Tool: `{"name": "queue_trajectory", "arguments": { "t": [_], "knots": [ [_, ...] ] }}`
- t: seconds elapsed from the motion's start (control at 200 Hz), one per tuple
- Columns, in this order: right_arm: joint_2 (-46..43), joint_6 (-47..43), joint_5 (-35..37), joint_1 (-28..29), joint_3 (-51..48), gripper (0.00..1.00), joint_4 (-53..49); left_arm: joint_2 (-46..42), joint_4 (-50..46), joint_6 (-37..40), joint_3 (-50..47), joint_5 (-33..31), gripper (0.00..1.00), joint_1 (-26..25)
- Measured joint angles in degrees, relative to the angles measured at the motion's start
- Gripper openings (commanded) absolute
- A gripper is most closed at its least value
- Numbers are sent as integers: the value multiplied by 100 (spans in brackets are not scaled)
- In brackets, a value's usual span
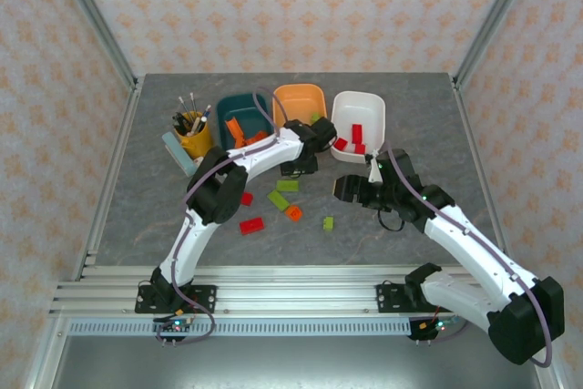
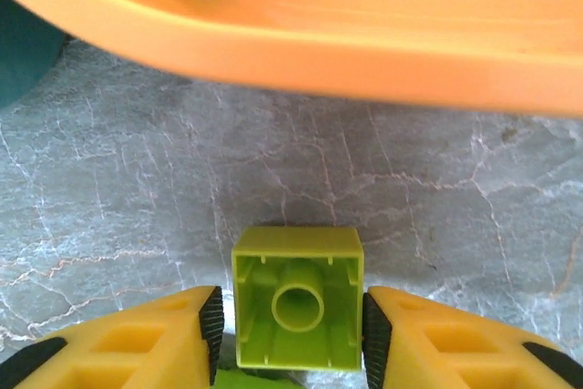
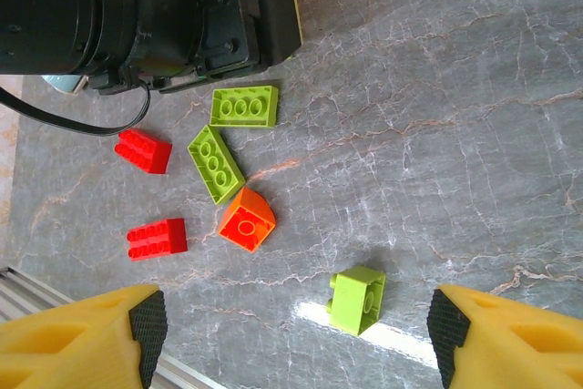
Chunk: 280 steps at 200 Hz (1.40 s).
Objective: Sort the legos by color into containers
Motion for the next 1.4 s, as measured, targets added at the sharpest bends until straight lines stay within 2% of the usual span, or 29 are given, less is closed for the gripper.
{"name": "queue_trajectory", "arguments": {
  "t": [0.135, 0.29, 0.485, 0.591, 0.666, 0.716, 0.921, 1.131, 1.261, 1.401],
  "knots": [
    [-4, 37, 0, 0, 2, 77, 0, 13, 103, 85, -48, -13, 41, 17],
    [-2, 63, 0, 0, 9, 77, 0, 0, 269, 111, -181, -68, 45, 17],
    [28, 85, 0, 0, 79, 77, 2, 0, 404, 227, -352, -57, 44, 17],
    [39, 87, 2, 0, 79, 77, 2, 0, 450, 295, -367, -44, 39, 17],
    [46, 105, 4, 0, 79, 76, 2, -13, 457, 313, -367, -44, 27, 17],
    [46, 111, 4, 0, 79, 76, 2, -22, 472, 407, -367, -44, 23, 17],
    [46, 129, 131, 0, 306, 75, -83, -177, 448, 400, -439, 9, 22, 11],
    [42, 153, 612, 0, 944, 75, -127, -1158, 223, 400, -479, 221, 23, 7],
    [81, 284, 962, 0, 1224, 75, 28, -1453, 114, 409, 37, 437, 23, 68],
    [518, 442, 1268, 0, 1652, 74, 184, -990, 92, 514, 1064, 761, 24, 323]
  ]
}}
